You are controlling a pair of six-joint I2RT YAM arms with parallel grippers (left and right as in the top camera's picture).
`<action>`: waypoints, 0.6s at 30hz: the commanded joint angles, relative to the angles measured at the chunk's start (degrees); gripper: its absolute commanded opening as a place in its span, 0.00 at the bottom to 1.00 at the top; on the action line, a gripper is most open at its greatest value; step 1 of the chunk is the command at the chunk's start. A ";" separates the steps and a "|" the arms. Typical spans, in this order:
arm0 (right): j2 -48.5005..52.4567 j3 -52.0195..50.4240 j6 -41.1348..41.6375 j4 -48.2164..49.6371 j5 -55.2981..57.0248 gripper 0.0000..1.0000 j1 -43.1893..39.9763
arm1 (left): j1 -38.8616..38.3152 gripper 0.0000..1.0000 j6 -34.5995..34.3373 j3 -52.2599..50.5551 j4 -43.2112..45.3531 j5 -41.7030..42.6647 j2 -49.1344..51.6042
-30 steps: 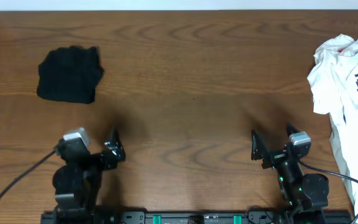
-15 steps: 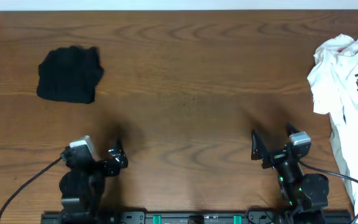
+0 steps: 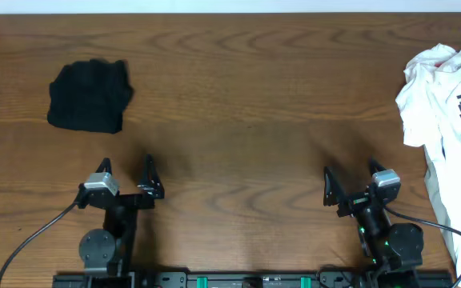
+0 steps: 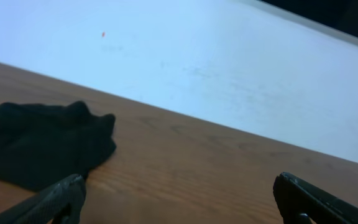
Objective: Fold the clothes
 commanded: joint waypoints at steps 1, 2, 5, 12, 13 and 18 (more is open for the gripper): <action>-0.37 -0.09 0.42 -0.31 0.33 0.99 -0.57 | -0.59 0.98 0.07 -1.79 2.21 -0.42 -0.48; -0.37 -0.09 0.44 -0.31 0.35 0.99 -0.57 | -0.66 0.98 0.07 -2.25 2.54 -0.42 -0.48; -0.37 -0.09 0.42 -0.31 0.35 0.99 -0.57 | -0.66 0.98 0.07 -3.74 2.97 -0.42 -0.48; -0.37 -0.09 0.42 -0.31 0.35 0.99 -0.57 | -0.66 0.98 0.09 -4.66 1.77 -0.42 -0.48; -0.37 -0.09 0.42 -0.31 0.33 0.99 -0.57 | -0.66 0.98 0.11 -4.66 1.01 -0.42 -0.48; -0.37 -0.09 0.42 -0.31 0.33 0.99 -0.57 | -0.66 0.98 0.57 -4.66 -4.87 -0.44 -0.48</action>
